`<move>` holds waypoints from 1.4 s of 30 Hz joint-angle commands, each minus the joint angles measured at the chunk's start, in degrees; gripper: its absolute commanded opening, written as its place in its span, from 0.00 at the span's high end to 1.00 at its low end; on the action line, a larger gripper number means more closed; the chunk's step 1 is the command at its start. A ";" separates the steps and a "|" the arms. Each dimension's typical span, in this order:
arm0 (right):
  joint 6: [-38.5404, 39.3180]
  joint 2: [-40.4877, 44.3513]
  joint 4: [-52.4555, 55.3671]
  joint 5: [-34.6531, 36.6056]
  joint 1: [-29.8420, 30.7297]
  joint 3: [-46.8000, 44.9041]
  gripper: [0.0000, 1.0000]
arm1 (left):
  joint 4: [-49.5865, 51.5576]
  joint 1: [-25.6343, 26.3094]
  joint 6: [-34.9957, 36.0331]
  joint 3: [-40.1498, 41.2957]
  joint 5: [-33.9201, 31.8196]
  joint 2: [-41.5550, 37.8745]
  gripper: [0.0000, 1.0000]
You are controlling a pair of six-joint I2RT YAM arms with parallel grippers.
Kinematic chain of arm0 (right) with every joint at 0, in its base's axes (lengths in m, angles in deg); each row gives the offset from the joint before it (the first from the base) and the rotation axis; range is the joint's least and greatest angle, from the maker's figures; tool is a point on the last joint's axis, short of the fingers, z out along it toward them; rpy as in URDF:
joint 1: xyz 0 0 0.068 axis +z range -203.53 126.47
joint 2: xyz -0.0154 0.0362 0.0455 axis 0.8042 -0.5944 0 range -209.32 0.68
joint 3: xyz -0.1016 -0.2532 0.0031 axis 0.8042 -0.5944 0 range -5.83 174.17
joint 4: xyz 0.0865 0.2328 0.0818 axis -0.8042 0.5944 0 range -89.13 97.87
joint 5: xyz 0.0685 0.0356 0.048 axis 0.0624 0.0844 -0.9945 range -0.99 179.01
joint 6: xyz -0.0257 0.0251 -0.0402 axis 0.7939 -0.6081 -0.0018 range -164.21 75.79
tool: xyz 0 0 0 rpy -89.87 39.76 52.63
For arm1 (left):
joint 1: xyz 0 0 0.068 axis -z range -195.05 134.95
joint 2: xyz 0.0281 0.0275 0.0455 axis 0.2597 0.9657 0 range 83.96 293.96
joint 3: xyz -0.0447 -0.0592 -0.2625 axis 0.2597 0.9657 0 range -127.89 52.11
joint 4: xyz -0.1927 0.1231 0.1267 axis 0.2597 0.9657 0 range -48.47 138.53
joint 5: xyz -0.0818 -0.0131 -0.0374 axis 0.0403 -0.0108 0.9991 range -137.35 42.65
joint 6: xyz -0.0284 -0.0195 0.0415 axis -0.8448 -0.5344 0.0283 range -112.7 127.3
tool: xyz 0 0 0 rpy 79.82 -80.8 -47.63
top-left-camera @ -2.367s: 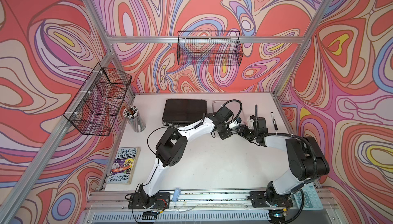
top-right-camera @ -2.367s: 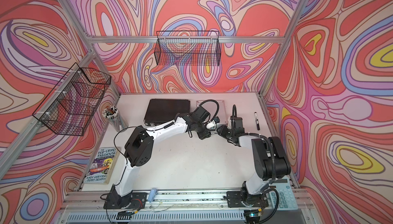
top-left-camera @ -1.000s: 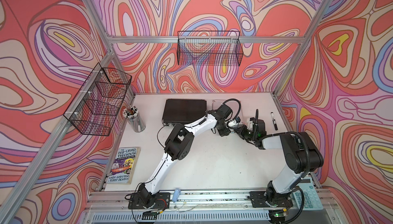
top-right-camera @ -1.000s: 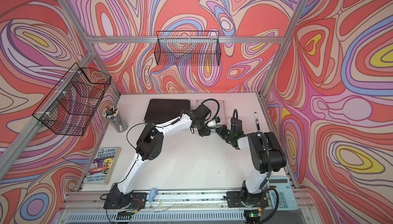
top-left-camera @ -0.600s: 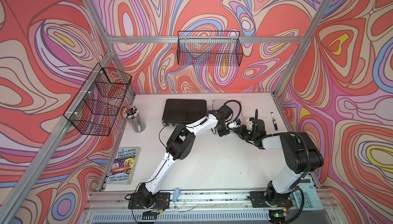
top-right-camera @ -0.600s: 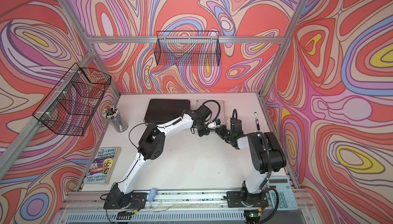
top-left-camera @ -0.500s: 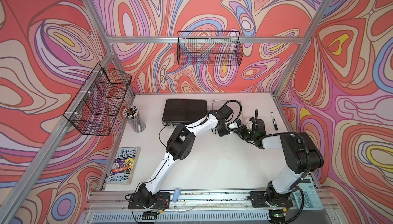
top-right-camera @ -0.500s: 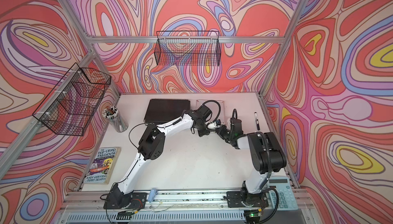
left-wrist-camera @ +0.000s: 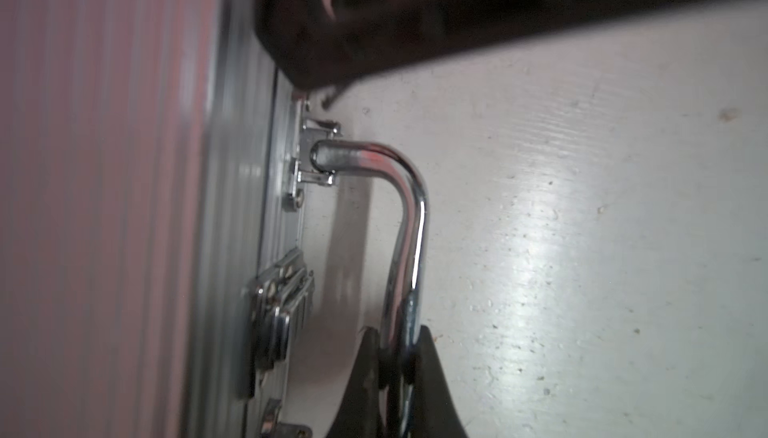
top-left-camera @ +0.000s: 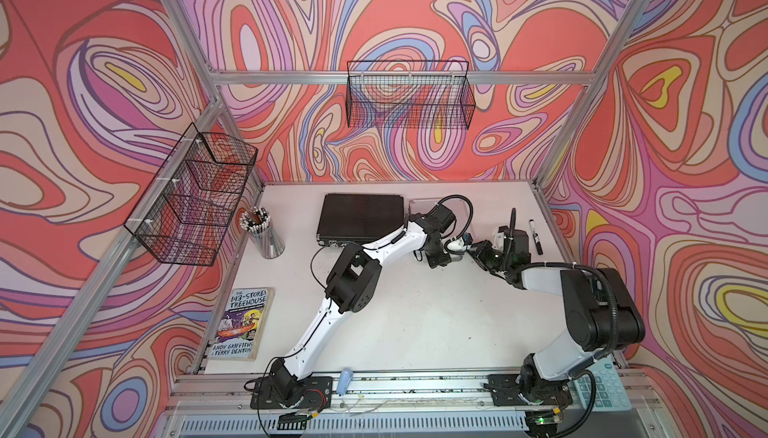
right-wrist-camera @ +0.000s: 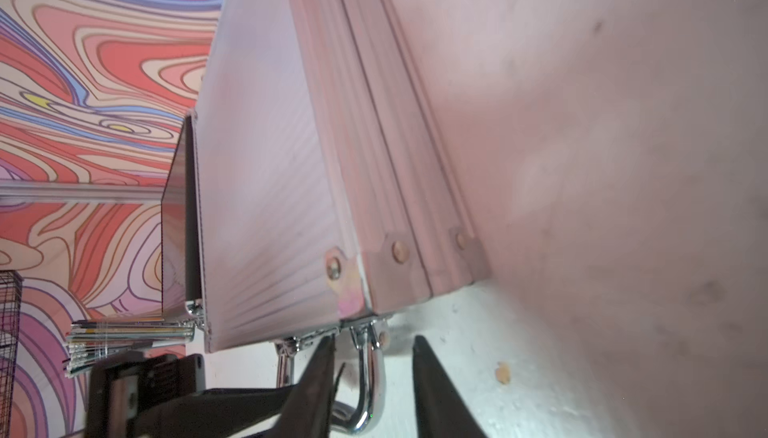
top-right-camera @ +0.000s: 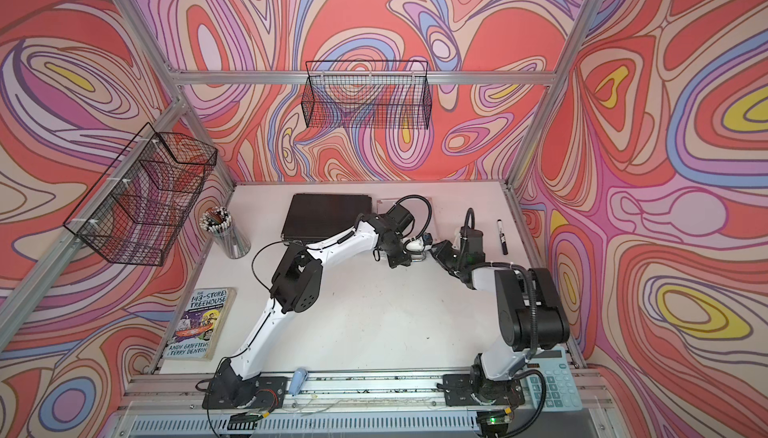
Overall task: Open the poker set cases
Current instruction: Pick up the poker set case from the center of the board.
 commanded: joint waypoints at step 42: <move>-14.45 3.63 -17.52 0.76 1.72 -11.77 0.59 | -17.35 -3.53 -41.04 -3.81 28.01 0.44 1.00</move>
